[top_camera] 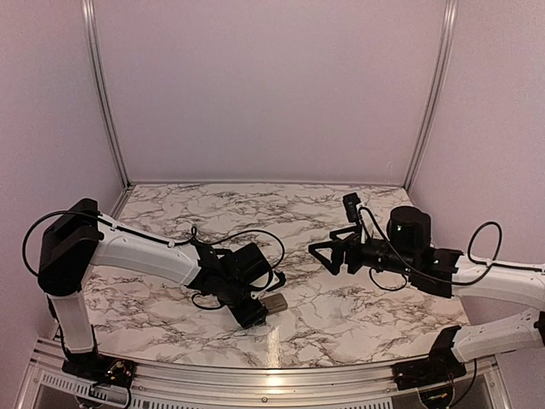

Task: Load the batteries into the remote control
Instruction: Pick up the remote control from the center of the board, then pass from the left arm to the right

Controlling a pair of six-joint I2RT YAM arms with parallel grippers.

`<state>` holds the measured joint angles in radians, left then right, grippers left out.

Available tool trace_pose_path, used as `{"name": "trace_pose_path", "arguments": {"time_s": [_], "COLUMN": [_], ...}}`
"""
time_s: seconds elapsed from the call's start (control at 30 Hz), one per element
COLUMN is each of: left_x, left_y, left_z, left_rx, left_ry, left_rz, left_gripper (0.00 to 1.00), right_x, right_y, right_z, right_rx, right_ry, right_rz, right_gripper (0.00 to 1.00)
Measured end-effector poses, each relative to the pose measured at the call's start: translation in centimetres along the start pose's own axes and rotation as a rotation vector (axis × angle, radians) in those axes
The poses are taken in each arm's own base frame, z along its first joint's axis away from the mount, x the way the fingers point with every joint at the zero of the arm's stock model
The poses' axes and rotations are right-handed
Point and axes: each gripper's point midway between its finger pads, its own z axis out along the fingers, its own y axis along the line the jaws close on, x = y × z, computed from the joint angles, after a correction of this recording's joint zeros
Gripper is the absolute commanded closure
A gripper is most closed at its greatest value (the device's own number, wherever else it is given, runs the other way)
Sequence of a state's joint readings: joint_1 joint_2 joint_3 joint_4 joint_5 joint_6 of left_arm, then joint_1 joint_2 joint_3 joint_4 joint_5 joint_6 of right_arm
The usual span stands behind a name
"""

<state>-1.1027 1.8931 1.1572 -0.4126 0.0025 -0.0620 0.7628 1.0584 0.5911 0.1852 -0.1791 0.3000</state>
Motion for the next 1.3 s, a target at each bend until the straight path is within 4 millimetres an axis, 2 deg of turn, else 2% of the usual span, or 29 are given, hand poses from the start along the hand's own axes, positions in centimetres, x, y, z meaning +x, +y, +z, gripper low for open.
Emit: {"name": "trace_pose_path", "arguments": {"time_s": [0.2,0.37,0.47,0.57,0.67,0.73,0.83,0.9,1.0,1.13,1.23,1.3], "left_x": [-0.1,-0.2,-0.4,-1.7,-4.6,-6.7,-8.3,-8.6,-8.5,-8.4,-7.9,-7.5], "left_y": [0.0,-0.2,-0.5,-0.9,-1.3,-1.8,-2.4,-2.7,-3.2,-3.8,-4.2,-4.3], "left_z": [0.2,0.0,-1.1,-4.4,-9.5,-13.8,-18.6,-20.7,-22.3,-22.9,-23.3,-23.7], "left_rx": [0.003,0.042,0.077,0.118,0.166,0.205,0.249,0.272,0.302,0.342,0.371,0.386], "left_ry": [0.014,0.006,-0.024,-0.134,-0.322,-0.483,-0.664,-0.753,-0.826,-0.871,-0.900,-0.926], "left_rz": [0.022,0.003,-0.008,-0.016,-0.017,-0.009,0.012,0.026,0.040,0.055,0.064,0.071], "left_gripper": [0.58,0.62,0.62,0.62,0.63,0.63,0.63,0.63,0.63,0.63,0.63,0.63], "right_x": [2.6,3.3,3.2,2.5,0.7,-0.9,-2.9,-4.2,-5.7,-6.0,-5.8,-5.7], "right_y": [1.0,0.8,0.9,1.7,3.2,4.6,6.6,8.3,10.8,14.6,16.0,16.2], "right_z": [0.4,0.7,0.7,0.6,0.4,0.1,-0.6,-1.3,-2.0,-1.9,-1.3,-0.7], "right_rx": [-0.094,-0.092,-0.099,-0.133,-0.204,-0.268,-0.366,-0.446,-0.557,-0.701,-0.748,-0.759], "right_ry": [0.058,0.084,0.078,0.056,0.009,-0.038,-0.096,-0.135,-0.176,-0.164,-0.147,-0.136], "right_rz": [0.002,-0.027,-0.050,-0.069,-0.088,-0.108,-0.134,-0.159,-0.193,-0.226,-0.230,-0.225], "right_gripper": [0.01,0.01,0.01,0.01,0.04,0.06,0.08,0.10,0.11,0.15,0.16,0.16]}}
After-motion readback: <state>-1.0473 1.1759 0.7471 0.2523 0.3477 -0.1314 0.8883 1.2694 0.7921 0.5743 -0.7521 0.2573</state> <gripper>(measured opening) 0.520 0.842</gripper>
